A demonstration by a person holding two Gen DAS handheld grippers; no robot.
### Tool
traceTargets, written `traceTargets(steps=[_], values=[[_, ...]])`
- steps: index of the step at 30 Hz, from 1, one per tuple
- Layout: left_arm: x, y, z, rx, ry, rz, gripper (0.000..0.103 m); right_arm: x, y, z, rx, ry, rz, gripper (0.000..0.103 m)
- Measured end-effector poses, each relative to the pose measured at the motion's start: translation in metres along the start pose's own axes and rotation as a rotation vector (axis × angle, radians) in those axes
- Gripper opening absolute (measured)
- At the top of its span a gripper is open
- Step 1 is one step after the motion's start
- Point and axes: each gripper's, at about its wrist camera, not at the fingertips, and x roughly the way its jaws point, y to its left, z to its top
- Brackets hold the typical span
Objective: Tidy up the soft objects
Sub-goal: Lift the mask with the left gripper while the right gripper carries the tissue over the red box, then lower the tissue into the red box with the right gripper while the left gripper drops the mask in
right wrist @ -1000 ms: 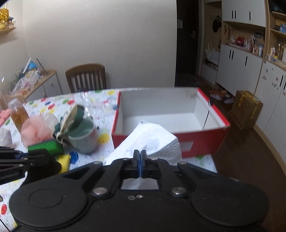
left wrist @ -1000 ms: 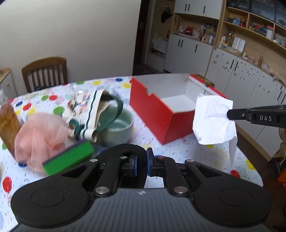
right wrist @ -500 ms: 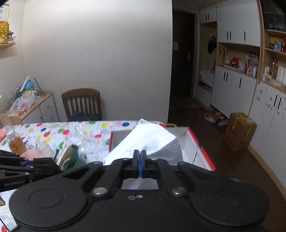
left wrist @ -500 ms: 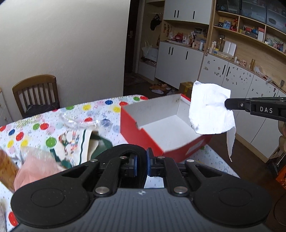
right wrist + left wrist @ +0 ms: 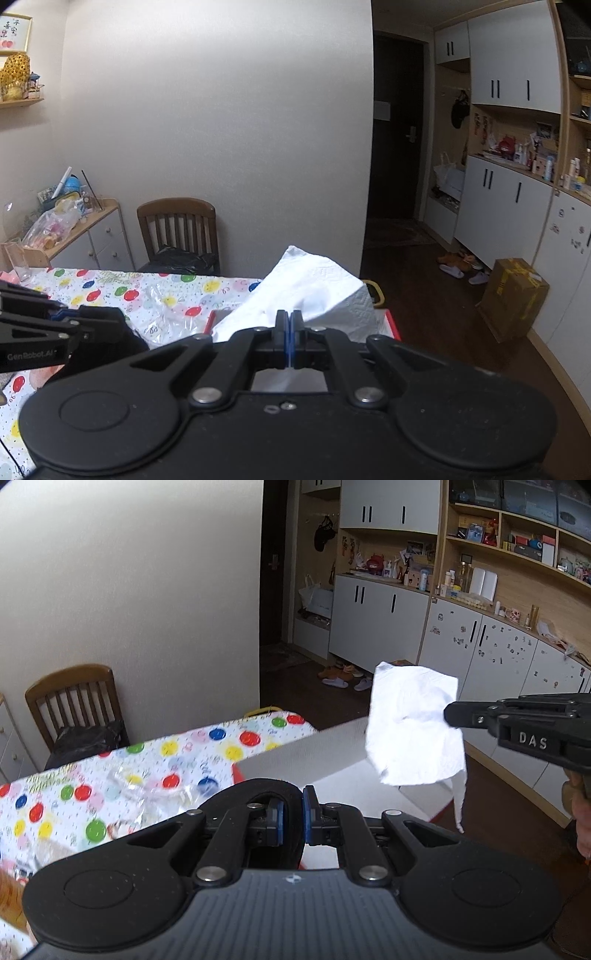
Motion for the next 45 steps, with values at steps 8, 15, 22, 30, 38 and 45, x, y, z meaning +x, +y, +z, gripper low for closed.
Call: traceTargets(steps=[8,15,22,30,38,45], values=[[0.045,-0.026,0.020,-0.016,0.031,-0.017,0.010,0.033,-0.034,0.005,0.002,0.012,0.033,0.000],[0.073,-0.043,0.045,-0.016,0.021,-0.011,0.010,0.069,-0.062,-0.007,0.032,0.069,0.048,0.000],[0.101,-0.061,0.066,-0.013,0.006,-0.033,0.010,0.091,-0.077,-0.016,0.044,0.113,0.077,0.000],[0.159,-0.064,0.046,-0.033,0.090,-0.077,0.010,0.119,-0.078,-0.031,0.010,0.200,0.115,0.000],[0.203,-0.054,0.016,-0.089,0.208,-0.058,0.010,0.145,-0.073,-0.048,-0.026,0.294,0.135,0.000],[0.225,-0.048,0.002,-0.115,0.302,-0.093,0.010,0.163,-0.068,-0.060,-0.057,0.393,0.153,0.000]])
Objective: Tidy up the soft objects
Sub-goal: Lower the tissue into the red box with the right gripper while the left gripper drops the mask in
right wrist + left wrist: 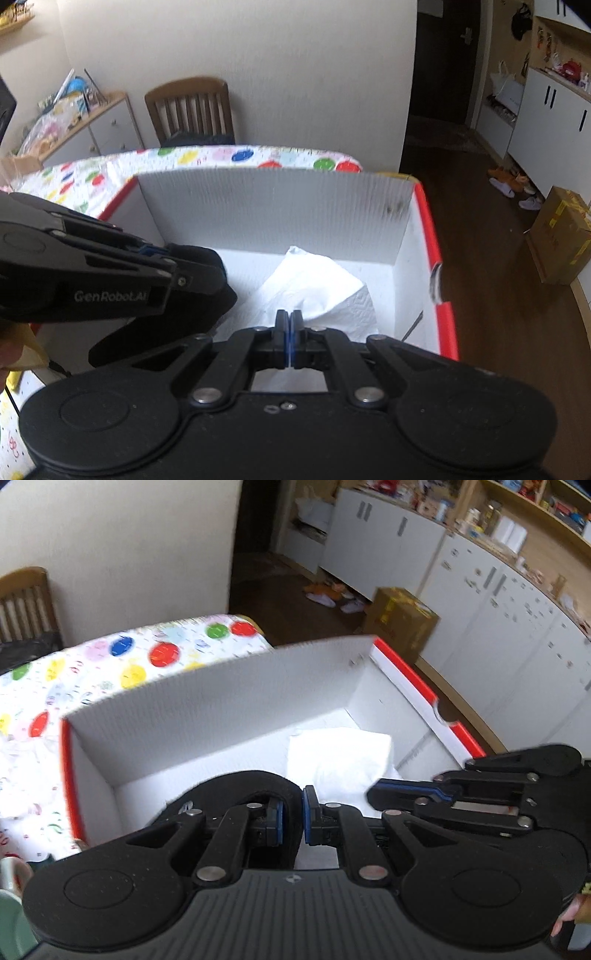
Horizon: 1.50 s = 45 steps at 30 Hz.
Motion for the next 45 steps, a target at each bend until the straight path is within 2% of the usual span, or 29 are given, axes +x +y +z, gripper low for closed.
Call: traceTargets(steps=[10,17,20,22,23,24,26,28,30,35,40,45], values=[[0.015,0.000,-0.006,0.013,0.080,0.005,0.010,0.015,-0.002,-0.007,-0.009,0.095,0.017,0.000],[0.018,0.004,-0.008,-0.001,0.094,0.018,0.010,0.015,-0.005,-0.008,-0.008,0.107,0.033,0.002],[0.019,0.004,-0.007,-0.012,0.097,0.019,0.011,0.015,-0.007,-0.006,-0.005,0.106,0.036,0.007],[0.019,0.005,-0.008,-0.015,0.096,0.022,0.013,0.014,-0.008,-0.006,-0.007,0.104,0.038,0.017],[0.018,0.005,-0.008,-0.015,0.093,0.024,0.013,0.013,-0.009,-0.006,-0.007,0.104,0.041,0.019],[0.018,0.005,-0.008,-0.013,0.090,0.026,0.015,0.012,-0.010,-0.006,-0.004,0.101,0.045,0.023],[0.016,0.004,-0.009,-0.011,0.085,0.028,0.025,0.009,-0.011,-0.006,0.002,0.090,0.046,0.033],[0.014,0.004,-0.010,-0.020,0.080,0.023,0.046,0.007,-0.012,-0.006,0.009,0.079,0.050,0.040],[0.013,0.006,-0.011,-0.028,0.075,0.046,0.058,0.004,-0.014,-0.007,0.013,0.074,0.048,0.041],[0.004,0.010,-0.015,-0.051,0.058,0.040,0.062,-0.006,-0.018,-0.008,0.017,0.058,0.049,0.047],[-0.016,0.005,-0.019,-0.044,0.005,0.038,0.062,-0.021,-0.020,-0.009,0.017,0.028,0.055,0.057],[-0.040,-0.002,-0.022,-0.032,-0.052,0.059,0.062,-0.037,-0.019,-0.008,0.027,-0.007,0.059,0.062]])
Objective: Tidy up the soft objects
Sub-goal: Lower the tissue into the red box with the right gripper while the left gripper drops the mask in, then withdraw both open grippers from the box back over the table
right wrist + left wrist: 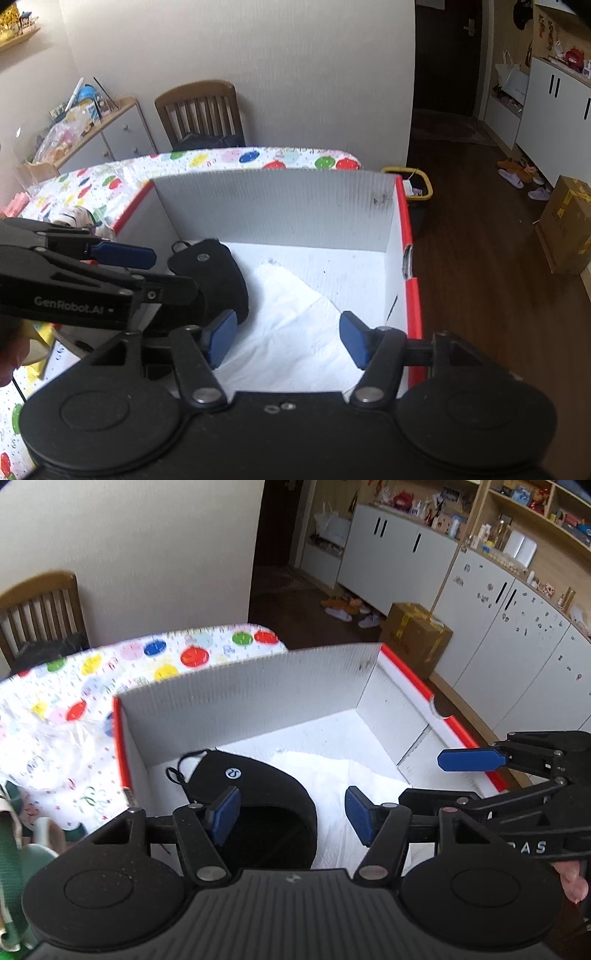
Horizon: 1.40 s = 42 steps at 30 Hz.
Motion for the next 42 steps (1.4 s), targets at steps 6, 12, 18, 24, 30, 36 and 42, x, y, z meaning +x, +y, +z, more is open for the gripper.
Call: traceTargets(steps=[6,12,18,24,30,36,42], values=[[-0.035,-0.006,-0.006,0.011,-0.086,0.023,0.062,-0.019,0.009,-0.001,0.000,-0.047,0.016,0.063],[-0.072,-0.013,-0.016,0.030,-0.183,0.080,0.062,-0.039,0.023,-0.006,-0.013,-0.101,0.023,0.070],[-0.104,-0.012,-0.027,0.016,-0.241,0.101,0.062,-0.059,0.037,-0.013,-0.006,-0.151,0.025,0.074],[-0.132,-0.010,-0.043,0.012,-0.288,0.155,0.068,-0.081,0.055,-0.020,-0.007,-0.201,0.036,0.080],[-0.160,-0.003,-0.062,0.006,-0.322,0.164,0.075,-0.101,0.080,-0.023,-0.006,-0.239,0.060,0.087],[-0.187,0.014,-0.083,-0.008,-0.351,0.159,0.083,-0.109,0.111,-0.026,0.005,-0.252,0.079,0.096],[-0.208,0.035,-0.100,-0.007,-0.363,0.144,0.086,-0.108,0.141,-0.028,0.018,-0.256,0.097,0.103]])
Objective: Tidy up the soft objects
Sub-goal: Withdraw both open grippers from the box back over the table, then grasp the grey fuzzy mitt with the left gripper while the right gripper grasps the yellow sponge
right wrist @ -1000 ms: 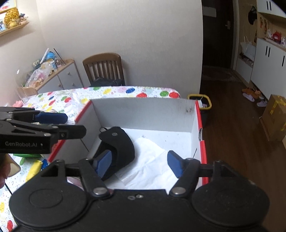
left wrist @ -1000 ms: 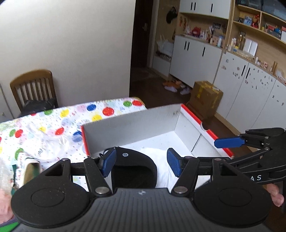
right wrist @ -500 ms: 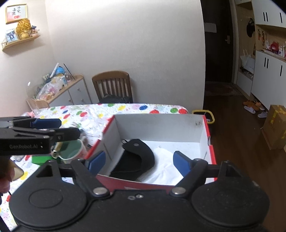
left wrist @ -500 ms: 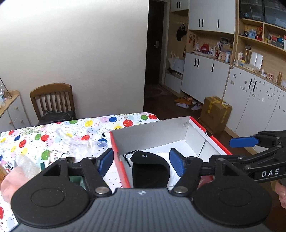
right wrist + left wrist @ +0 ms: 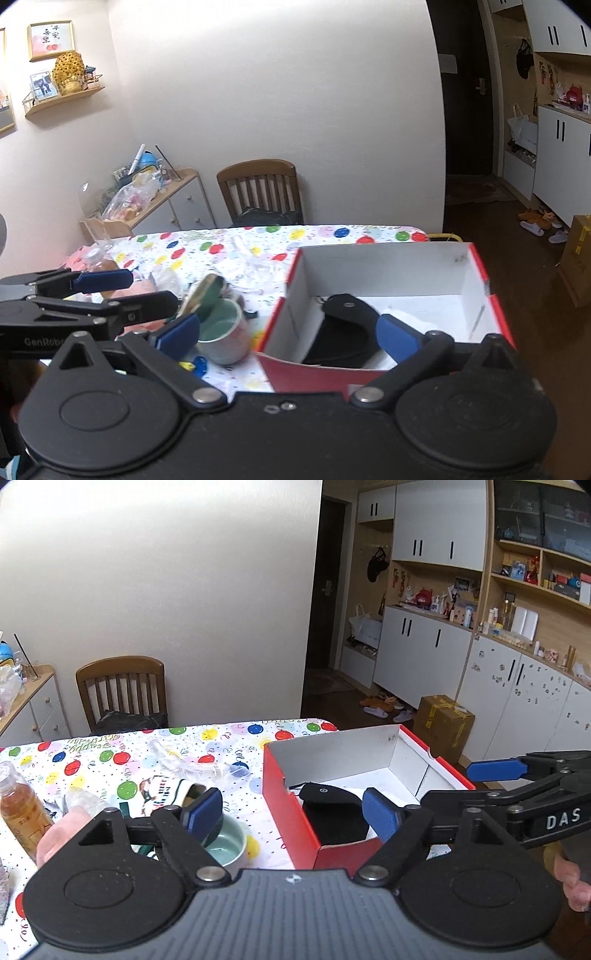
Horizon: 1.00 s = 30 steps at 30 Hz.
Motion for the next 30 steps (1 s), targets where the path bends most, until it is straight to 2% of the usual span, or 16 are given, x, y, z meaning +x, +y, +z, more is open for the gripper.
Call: traceTargets(steps=[6,21,24,30], values=[[-0.020,0.033,-0.010,-0.024,-0.009,-0.021,0.100,0.008,0.032,-0.004,0.008,0.008,0.013,0.103],[-0.055,0.144,-0.051,-0.104,0.034,0.084,0.101,0.041,0.109,-0.015,-0.018,0.040,0.032,0.103],[-0.062,0.164,-0.059,-0.108,0.030,0.131,0.101,0.055,0.122,-0.020,-0.023,0.063,0.036,0.103],[-0.067,0.211,-0.075,-0.147,0.036,0.175,0.101,0.087,0.148,-0.034,-0.046,0.127,0.034,0.103]])
